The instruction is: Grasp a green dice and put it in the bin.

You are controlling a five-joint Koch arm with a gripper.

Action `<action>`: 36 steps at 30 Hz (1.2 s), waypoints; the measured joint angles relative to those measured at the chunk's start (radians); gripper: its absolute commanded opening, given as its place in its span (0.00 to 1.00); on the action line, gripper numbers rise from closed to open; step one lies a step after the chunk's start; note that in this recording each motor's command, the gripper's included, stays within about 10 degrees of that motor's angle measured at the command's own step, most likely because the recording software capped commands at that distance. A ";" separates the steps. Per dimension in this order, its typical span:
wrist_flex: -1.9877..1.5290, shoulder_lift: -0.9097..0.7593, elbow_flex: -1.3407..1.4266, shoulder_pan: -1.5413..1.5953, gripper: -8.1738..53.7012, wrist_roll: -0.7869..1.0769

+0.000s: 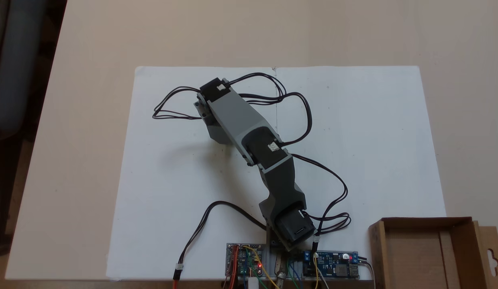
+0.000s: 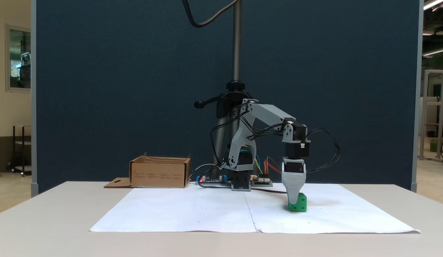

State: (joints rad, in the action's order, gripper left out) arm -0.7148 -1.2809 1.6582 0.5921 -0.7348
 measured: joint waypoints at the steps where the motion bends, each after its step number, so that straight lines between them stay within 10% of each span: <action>1: 0.002 0.006 0.000 0.005 0.83 0.000; 36: 0.046 0.083 -0.003 0.018 0.66 0.000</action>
State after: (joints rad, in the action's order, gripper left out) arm -0.6688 -1.1980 1.6552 0.6105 -0.7348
